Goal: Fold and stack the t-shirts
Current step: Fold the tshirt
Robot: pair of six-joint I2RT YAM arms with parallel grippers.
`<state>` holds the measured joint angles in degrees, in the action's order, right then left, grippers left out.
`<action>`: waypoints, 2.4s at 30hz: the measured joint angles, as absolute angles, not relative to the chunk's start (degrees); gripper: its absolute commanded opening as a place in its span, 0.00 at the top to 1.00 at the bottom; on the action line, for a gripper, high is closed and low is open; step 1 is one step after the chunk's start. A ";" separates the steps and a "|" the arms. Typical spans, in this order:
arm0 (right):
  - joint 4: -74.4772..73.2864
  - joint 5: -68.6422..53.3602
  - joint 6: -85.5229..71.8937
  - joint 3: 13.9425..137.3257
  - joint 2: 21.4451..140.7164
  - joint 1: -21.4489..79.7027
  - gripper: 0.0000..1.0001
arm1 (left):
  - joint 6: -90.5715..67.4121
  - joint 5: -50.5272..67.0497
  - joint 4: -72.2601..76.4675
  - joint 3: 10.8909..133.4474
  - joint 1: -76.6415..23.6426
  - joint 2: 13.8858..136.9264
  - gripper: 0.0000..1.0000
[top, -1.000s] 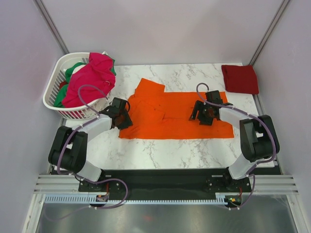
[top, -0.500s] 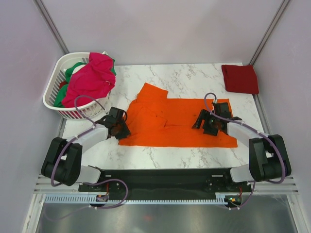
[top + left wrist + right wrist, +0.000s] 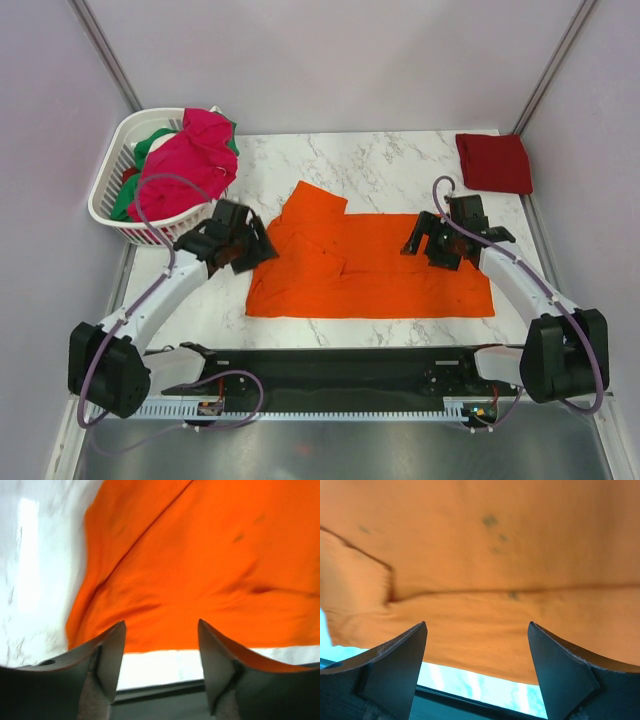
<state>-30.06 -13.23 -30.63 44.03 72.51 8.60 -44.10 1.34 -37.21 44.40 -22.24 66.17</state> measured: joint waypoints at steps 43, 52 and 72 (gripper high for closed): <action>-34.74 -19.46 -25.02 47.92 67.07 8.60 0.05 | -21.39 13.13 -31.14 117.97 -15.88 139.33 0.34; -35.18 -19.42 -24.60 46.92 66.37 8.60 0.04 | -21.50 15.64 -30.15 118.72 -16.45 140.99 0.69; -30.17 0.91 -33.08 70.72 94.76 2.07 0.08 | -22.48 11.31 -34.37 115.37 -17.39 134.93 0.98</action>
